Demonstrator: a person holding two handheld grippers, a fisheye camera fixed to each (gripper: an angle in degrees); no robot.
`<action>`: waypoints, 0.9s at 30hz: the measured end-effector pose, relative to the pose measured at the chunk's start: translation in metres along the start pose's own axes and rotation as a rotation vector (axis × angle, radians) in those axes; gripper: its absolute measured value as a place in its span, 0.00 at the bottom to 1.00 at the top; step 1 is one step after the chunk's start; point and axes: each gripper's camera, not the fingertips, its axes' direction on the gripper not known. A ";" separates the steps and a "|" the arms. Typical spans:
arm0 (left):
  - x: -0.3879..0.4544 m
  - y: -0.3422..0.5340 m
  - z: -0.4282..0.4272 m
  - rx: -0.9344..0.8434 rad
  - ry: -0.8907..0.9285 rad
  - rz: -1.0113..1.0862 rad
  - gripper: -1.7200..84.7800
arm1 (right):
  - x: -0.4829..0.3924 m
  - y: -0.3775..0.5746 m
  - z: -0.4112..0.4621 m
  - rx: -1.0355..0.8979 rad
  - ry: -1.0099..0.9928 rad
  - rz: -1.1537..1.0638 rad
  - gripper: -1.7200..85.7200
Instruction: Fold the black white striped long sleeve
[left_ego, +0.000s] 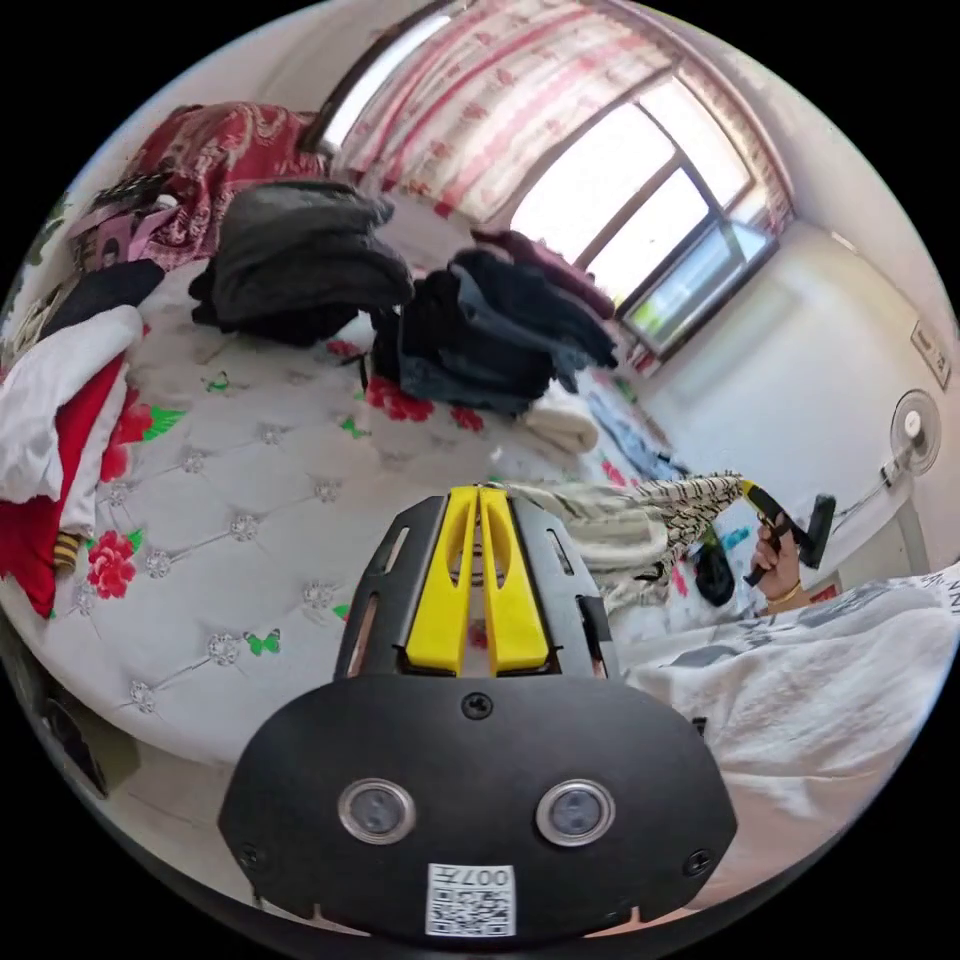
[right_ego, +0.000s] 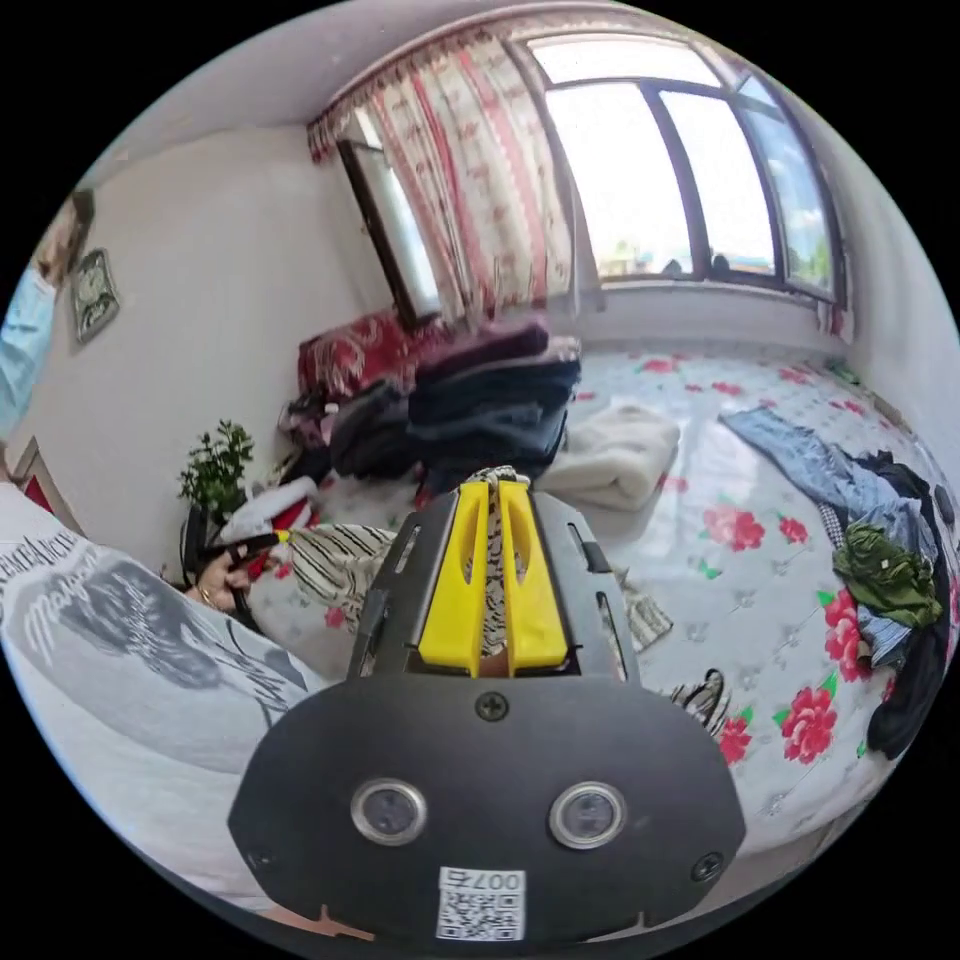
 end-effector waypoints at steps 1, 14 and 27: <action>0.007 -0.005 -0.019 0.051 0.008 0.011 0.01 | 0.004 -0.011 -0.029 0.078 -0.015 -0.009 0.02; 0.181 -0.100 -0.144 0.480 0.169 0.532 0.01 | -0.008 -0.067 -0.209 0.605 0.085 -0.171 0.03; 0.086 -0.017 0.068 -0.135 -0.206 0.131 0.12 | 0.143 0.015 0.003 -0.167 0.244 0.262 0.09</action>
